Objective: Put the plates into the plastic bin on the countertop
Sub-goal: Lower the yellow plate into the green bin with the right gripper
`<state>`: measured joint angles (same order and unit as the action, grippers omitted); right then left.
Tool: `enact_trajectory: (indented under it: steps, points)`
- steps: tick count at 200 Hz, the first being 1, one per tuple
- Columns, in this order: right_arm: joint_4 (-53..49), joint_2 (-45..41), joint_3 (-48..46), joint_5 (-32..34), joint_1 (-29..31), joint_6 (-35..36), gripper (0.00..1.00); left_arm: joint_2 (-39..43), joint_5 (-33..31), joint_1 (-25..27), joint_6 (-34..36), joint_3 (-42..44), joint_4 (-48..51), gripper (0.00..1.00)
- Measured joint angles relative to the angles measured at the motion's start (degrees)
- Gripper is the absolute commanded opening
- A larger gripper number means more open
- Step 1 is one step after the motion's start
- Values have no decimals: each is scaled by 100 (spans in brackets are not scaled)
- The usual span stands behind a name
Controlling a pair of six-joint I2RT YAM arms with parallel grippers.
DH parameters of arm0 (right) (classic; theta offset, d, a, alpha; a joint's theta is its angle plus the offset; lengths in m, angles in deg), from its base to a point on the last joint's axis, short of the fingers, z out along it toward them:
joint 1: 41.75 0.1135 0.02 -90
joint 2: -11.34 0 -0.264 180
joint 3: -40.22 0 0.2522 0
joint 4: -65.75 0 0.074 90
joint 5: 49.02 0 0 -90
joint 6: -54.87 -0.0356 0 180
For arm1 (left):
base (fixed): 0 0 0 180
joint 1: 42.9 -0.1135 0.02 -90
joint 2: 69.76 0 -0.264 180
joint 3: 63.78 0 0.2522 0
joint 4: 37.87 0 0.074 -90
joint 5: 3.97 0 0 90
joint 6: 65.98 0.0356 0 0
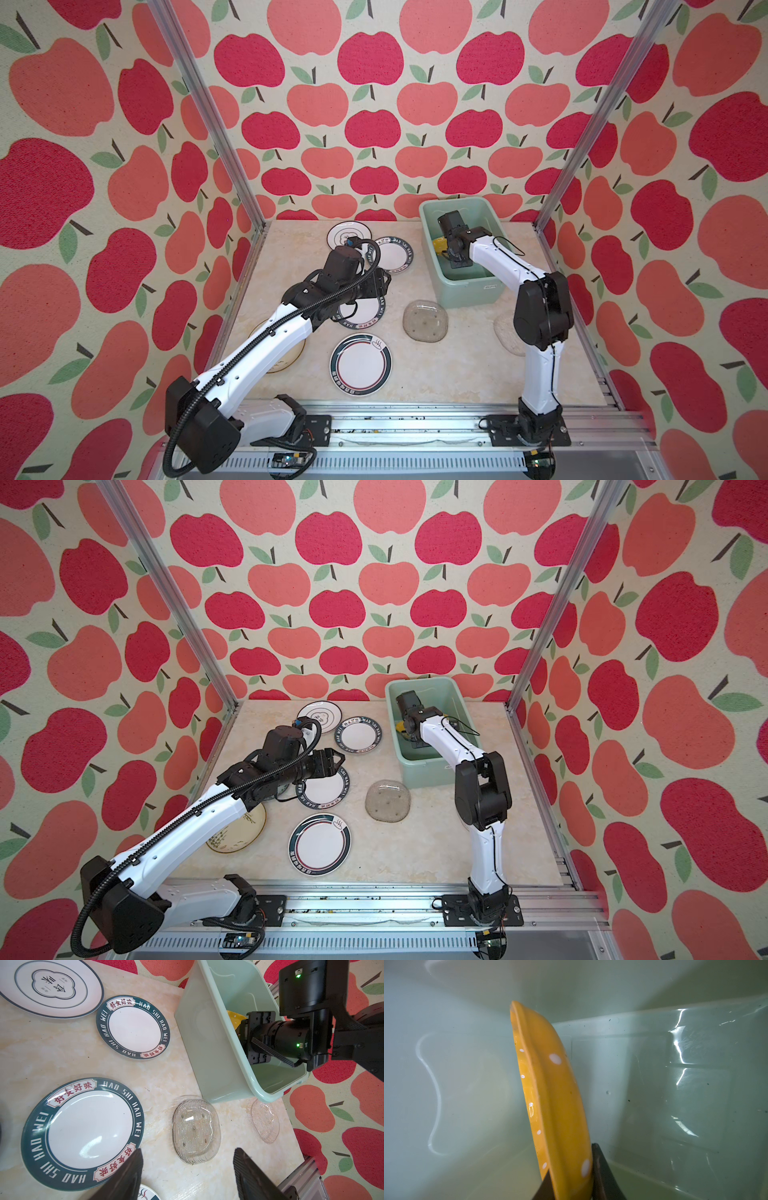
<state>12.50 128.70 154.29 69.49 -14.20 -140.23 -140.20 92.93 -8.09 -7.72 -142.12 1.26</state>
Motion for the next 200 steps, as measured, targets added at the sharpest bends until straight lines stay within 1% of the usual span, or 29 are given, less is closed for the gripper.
enact_trajectory:
  steps: [22, 72, 118, 182, 200]
  points:
    - [63, 0, -155, -79, -37, 26, 7, 4, 0, 0, 0, 11, 22, 72]
    - [321, 72, -254, -293, -111, 46, 13, 7, -2, 0, 0, 17, 79, 72]
    - [564, 87, -361, -411, -170, 48, 28, 4, -4, -15, 0, 57, 181, 72]
    - [592, 170, -575, -750, -304, 160, 45, -105, -2, -70, 0, 57, 212, 72]
    - [647, 170, -595, -820, -402, 232, 53, -219, 0, -70, -2, 55, 212, 72]
